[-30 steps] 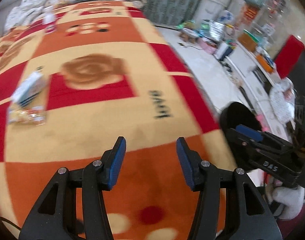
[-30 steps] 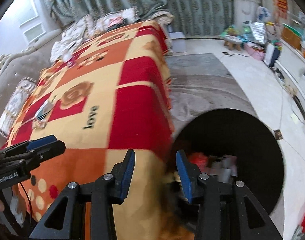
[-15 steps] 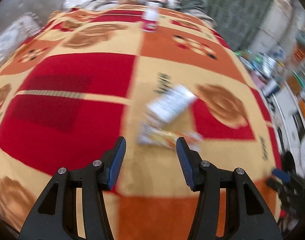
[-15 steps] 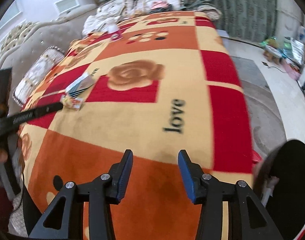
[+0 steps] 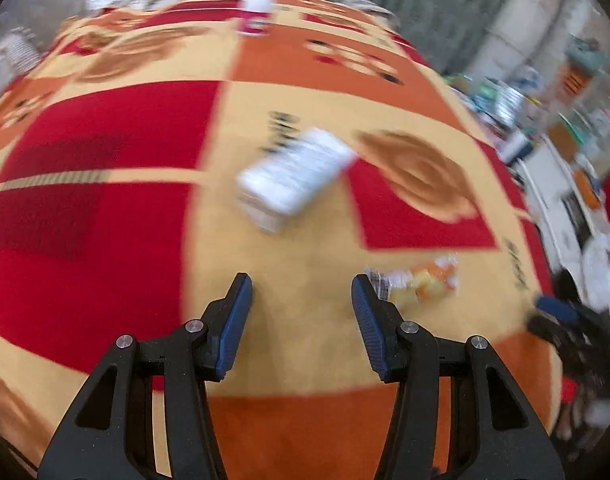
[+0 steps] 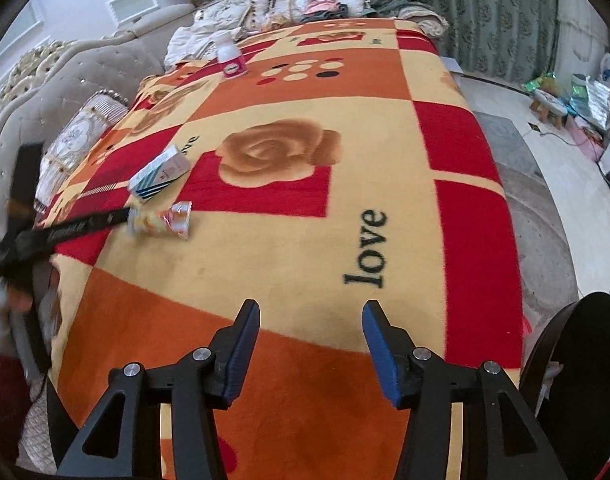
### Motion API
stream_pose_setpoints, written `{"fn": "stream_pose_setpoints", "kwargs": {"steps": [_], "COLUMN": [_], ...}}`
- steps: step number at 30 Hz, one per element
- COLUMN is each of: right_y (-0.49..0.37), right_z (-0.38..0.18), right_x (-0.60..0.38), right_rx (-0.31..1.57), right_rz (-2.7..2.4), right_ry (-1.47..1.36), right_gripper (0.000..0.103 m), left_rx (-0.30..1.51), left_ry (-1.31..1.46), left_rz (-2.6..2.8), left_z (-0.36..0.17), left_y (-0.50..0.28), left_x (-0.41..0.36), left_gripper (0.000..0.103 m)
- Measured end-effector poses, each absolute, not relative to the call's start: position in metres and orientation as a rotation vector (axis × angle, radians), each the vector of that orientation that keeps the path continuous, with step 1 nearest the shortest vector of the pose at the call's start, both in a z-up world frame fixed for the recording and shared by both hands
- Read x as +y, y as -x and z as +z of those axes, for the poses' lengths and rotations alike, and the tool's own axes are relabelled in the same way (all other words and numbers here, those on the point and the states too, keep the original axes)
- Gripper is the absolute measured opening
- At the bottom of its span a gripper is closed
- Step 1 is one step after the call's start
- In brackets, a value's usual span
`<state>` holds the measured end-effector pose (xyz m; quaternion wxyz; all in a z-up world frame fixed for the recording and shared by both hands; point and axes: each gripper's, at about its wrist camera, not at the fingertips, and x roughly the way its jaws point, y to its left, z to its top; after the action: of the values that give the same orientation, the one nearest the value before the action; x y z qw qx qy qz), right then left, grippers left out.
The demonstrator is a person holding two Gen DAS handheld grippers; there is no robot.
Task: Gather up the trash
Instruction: 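Move both tools back over the snack wrapper and white carton, then grasp the orange snack wrapper with the left tool while the right tool grasps the white carton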
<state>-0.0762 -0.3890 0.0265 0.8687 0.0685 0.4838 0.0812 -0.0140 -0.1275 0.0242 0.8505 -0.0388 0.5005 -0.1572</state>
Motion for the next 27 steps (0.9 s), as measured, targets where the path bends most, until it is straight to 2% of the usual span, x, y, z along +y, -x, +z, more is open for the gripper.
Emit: {"fn": "stream_pose_setpoints", "kwargs": {"steps": [6,10,14,22,24,25,26,27], "right_y": [0.075,0.080,0.085,0.089,0.088,0.087,0.086,0.085], "right_z": [0.028,0.031,0.030,0.032,0.033,0.033,0.033,0.033], "right_x": [-0.395,-0.398,-0.408,-0.415,-0.417,-0.417,-0.417,-0.416], "right_rx": [1.011,1.006,1.006,0.998,0.996,0.995,0.996,0.996], "right_rz": [0.143,0.133,0.116,0.112,0.108,0.107,0.108,0.111], "right_ry": [-0.163,-0.158,-0.180,-0.196,-0.200,-0.203,-0.205,-0.206], "right_gripper": [0.054,0.058,0.058,0.058,0.059,0.059,0.059,0.059], "left_rx": [1.075,1.025,0.989,1.002,1.038,1.057,1.071,1.072], "left_ry": [0.064,0.020,-0.029,-0.243,-0.229,-0.207,-0.201,-0.188], "left_rz": [-0.528,-0.567,-0.586,-0.601,-0.607,-0.613,-0.603,-0.598], "left_z": [0.032,0.048,0.054,0.034,0.027,0.025,0.023,0.023], "left_y": [0.046,0.051,0.043,0.031,0.026,0.023,0.021,0.021], "left_x": [-0.179,-0.187,-0.198,-0.247,-0.250,-0.249,-0.246,-0.244], "left_gripper": [0.050,0.051,0.058,0.058,0.050,0.025,0.016,0.016]}}
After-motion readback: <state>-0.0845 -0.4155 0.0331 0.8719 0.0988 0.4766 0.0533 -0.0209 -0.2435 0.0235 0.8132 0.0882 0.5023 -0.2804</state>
